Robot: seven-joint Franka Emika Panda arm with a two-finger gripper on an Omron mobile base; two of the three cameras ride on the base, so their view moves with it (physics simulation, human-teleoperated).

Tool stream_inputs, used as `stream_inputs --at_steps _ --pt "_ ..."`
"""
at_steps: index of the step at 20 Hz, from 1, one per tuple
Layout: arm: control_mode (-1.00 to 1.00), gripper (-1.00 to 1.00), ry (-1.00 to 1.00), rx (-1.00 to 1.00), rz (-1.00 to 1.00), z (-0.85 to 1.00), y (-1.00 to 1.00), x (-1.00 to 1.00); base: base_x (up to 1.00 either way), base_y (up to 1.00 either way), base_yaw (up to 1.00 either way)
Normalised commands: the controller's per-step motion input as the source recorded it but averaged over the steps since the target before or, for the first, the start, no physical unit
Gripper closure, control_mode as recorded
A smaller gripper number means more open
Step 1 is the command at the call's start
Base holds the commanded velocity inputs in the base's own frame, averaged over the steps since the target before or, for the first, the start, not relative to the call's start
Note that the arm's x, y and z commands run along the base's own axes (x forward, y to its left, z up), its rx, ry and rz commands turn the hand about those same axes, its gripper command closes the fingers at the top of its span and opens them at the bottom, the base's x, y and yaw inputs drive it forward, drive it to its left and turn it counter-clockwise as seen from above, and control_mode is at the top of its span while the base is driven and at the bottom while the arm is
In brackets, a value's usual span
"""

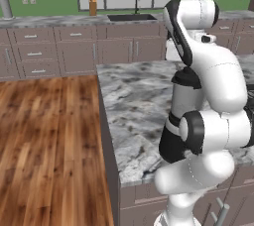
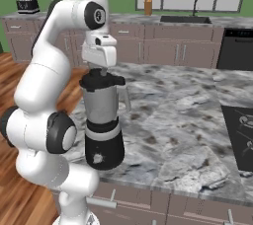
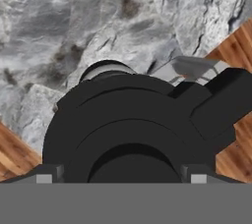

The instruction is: Close the lid blender by securely placing the lid on top.

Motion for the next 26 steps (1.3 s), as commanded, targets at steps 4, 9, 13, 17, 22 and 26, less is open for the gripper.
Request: stream_inputs --at_steps 4,9,13,17,22,26 --pt "-1.00 1.00 0.04 0.00 -0.01 -0.13 0.00 0.00 0.00 0.00 0.00" --pt "-1.00 1.00 -0.15 0.00 0.00 -0.29 0.00 0.00 0.00 0.00 0.00" --pt "-1.00 1.00 -0.20 0.00 0.00 -0.22 0.00 0.00 0.00 0.00 0.00" --pt "-1.00 1.00 -0.16 0.00 0.00 -0.20 0.03 0.00 0.00 0.00 0.00" --pt "-1.00 -1.00 -0.08 0.00 0.00 -0.22 0.00 0.00 0.00 0.00 0.00" --pt "-1.00 -1.00 -0.13 0.00 0.00 -0.01 0.00 -0.02 0.00 0.00 0.00"
